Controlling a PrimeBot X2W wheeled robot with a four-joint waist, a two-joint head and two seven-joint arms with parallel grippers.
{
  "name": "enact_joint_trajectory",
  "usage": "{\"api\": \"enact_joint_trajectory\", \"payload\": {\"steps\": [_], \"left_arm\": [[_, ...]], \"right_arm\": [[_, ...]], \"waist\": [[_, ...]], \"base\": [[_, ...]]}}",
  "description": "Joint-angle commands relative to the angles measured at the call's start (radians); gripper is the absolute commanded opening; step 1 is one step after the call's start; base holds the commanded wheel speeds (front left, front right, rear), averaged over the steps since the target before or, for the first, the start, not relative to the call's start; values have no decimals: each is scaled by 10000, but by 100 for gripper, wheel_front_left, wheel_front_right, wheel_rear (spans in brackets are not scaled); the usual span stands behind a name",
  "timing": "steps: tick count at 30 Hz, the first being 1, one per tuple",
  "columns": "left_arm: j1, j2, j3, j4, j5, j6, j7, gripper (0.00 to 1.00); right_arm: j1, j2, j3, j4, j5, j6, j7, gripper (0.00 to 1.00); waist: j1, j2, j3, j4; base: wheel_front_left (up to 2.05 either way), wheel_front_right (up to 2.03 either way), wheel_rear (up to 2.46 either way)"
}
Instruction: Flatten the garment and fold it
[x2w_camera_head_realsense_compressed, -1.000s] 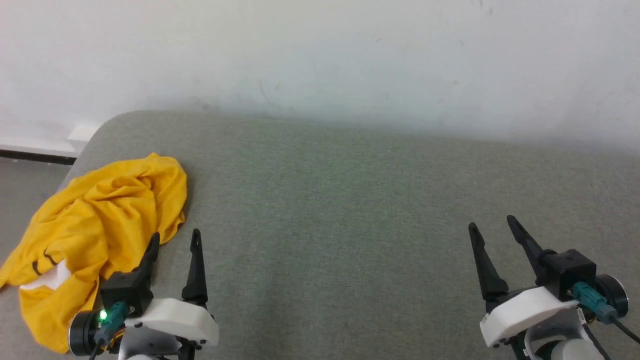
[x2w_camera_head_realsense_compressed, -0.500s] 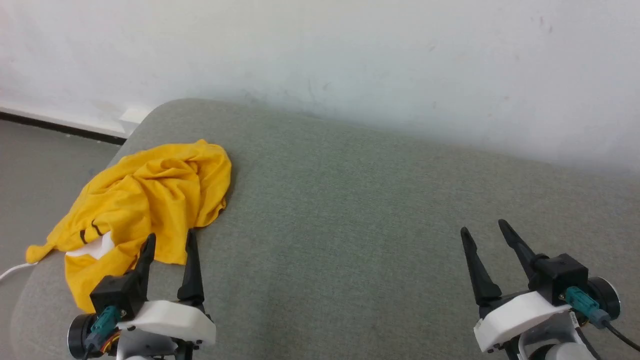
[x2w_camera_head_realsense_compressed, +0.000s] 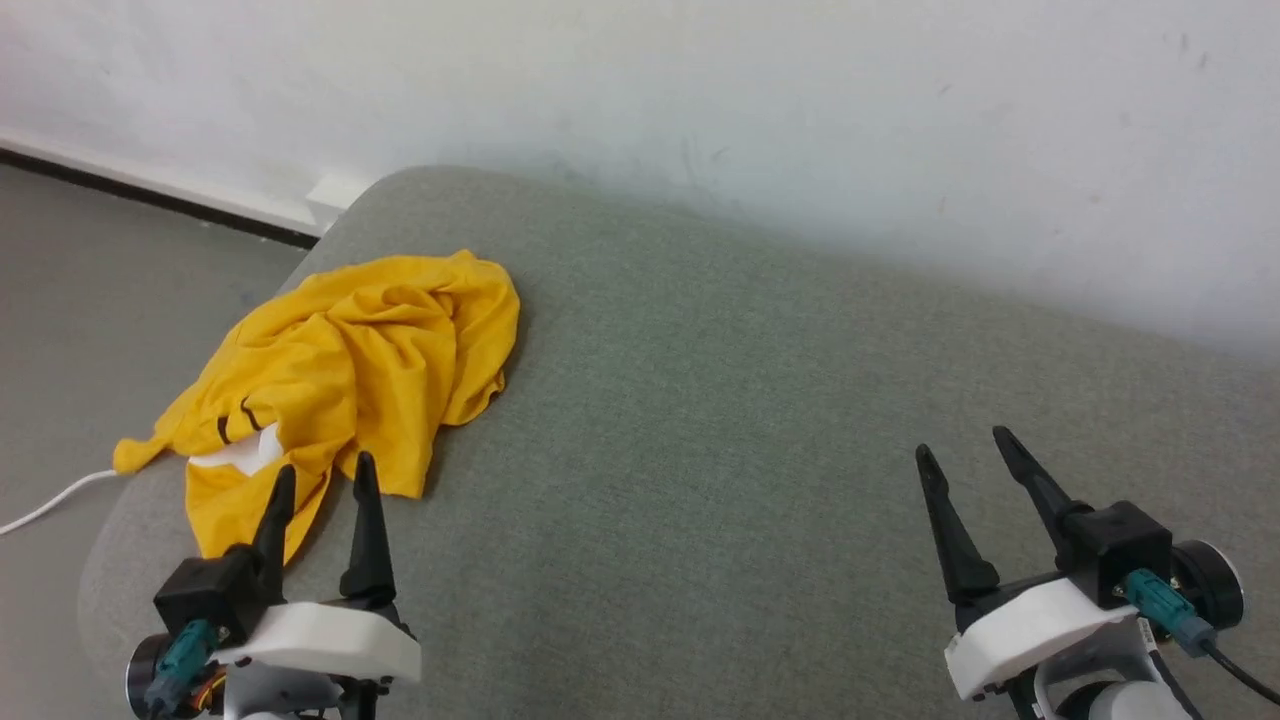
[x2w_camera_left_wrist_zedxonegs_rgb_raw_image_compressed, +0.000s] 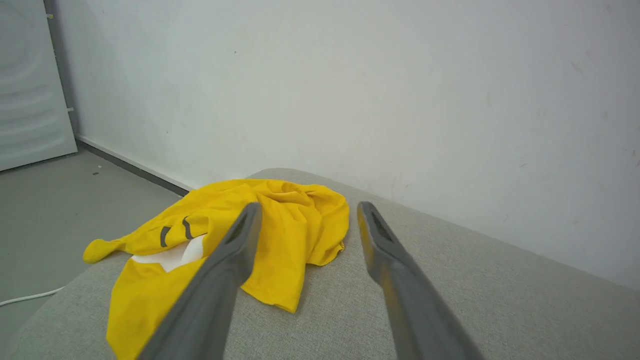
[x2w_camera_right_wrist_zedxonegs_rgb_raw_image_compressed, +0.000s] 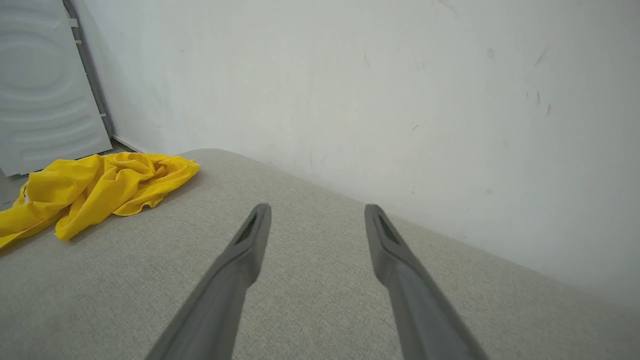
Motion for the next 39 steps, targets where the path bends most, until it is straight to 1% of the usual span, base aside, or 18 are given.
{"api": "enact_joint_trajectory", "payload": {"steps": [1, 7, 15, 18, 21, 23, 27, 30, 33, 35, 39], "left_arm": [[-71, -24, 88, -7, -137, 79, -108, 100], [-623, -26, 428, 13, -587, -13, -234, 100], [-2397, 37, 1366, -58, -933, -468, -402, 100], [-3277, 356, 1700, 77, -1017, -577, -464, 100], [-4215, 933, 1898, 611, -1160, -667, -384, 100], [-4882, 1454, 1921, 1097, -1131, -706, -125, 100], [-6091, 2246, 1748, 2590, -1274, -818, 957, 100], [-6716, 2588, 1552, 3986, -1531, -881, 2342, 100], [-7196, 2947, 1488, 5418, -1775, -950, 3359, 100], [-7480, 3138, 1528, 6418, -2010, -1003, 3873, 100], [-7941, 3517, 1723, 8263, -2444, -1081, 4496, 100]], "right_arm": [[28, 18, 20, -88, -55, -12, 51, 100], [-101, 15, 150, -388, -335, -13, 386, 100], [-487, -397, 500, -942, -401, -14, 883, 100], [-684, -593, 591, -1153, -351, -15, 1036, 100], [-898, -790, 720, -1357, -267, -15, 1124, 100], [-1027, -939, 806, -1485, -231, -15, 1211, 100], [-1285, -1228, 940, -1692, -182, -16, 1361, 100], [-1501, -1380, 1022, -1817, -113, -16, 1380, 100], [-1676, -1484, 1207, -1855, -35, -17, 1338, 100], [-1792, -1561, 1334, -1862, 9, -17, 1327, 100], [-2003, -1656, 1500, -1864, 79, -18, 1287, 100]], "waist": [[1, 0, 168, 152], [1, 0, 628, 269], [1, 0, 1524, 113], [1, 0, 1925, -17], [1, 0, 2361, -203], [1, 0, 2682, -304], [1, 0, 3297, -499], [1, 0, 3714, -646], [1, 0, 4010, -816], [1, 0, 4198, -920], [1, 0, 4444, -1141]], "base": [[0, 0, 0], [0, 0, 0], [0, 0, 0], [0, 0, 0], [0, 0, 0], [0, 0, 0], [0, 0, 0], [0, 0, 0], [0, 0, 0], [0, 0, 0], [0, 0, 0]]}}
